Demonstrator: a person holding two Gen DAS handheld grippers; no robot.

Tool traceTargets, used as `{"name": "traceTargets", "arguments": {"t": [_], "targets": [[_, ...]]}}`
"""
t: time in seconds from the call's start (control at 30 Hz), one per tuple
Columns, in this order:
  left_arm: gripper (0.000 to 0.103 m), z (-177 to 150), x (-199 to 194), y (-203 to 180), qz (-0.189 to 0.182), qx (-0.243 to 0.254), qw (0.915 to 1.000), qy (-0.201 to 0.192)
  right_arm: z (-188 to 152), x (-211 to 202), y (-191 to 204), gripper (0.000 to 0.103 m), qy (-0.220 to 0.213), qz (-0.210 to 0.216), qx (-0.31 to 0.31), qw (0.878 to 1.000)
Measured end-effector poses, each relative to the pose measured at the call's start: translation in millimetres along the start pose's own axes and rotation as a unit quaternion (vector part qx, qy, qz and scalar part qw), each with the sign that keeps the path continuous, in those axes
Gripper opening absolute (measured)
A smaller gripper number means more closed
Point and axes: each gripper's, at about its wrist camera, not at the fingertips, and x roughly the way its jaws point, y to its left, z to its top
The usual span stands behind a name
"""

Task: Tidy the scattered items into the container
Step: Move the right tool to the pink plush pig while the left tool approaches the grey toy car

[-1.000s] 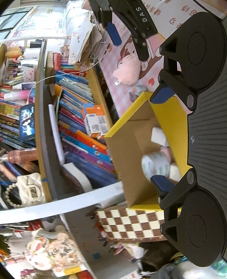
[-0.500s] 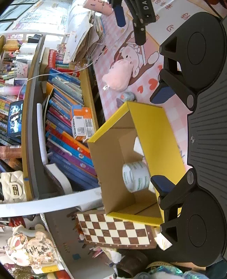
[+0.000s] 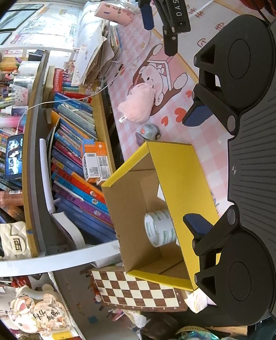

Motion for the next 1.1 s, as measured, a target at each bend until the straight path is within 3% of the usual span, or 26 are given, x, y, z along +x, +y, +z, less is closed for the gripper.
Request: {"name": "traceTargets", "arguments": {"t": [0.43, 0.9, 1.1], "targets": [[0.093, 7.3, 10.0, -27.0, -0.020, 0.020, 0.9995, 0.011, -1.7, 8.9, -18.9, 0.097, 0.004, -0.012, 0.011, 1.000], [0.093, 36.4, 36.6, -81.5, -0.070, 0.109, 0.9915, -0.008, 0.0, 27.3, -49.7, 0.097, 0.015, -0.026, 0.026, 0.999], [0.093, 42.7, 51.6, -89.6, -0.083, 0.119, 0.9894, -0.007, 2.8, 37.6, -60.7, 0.097, 0.020, -0.025, 0.031, 0.999]]}}
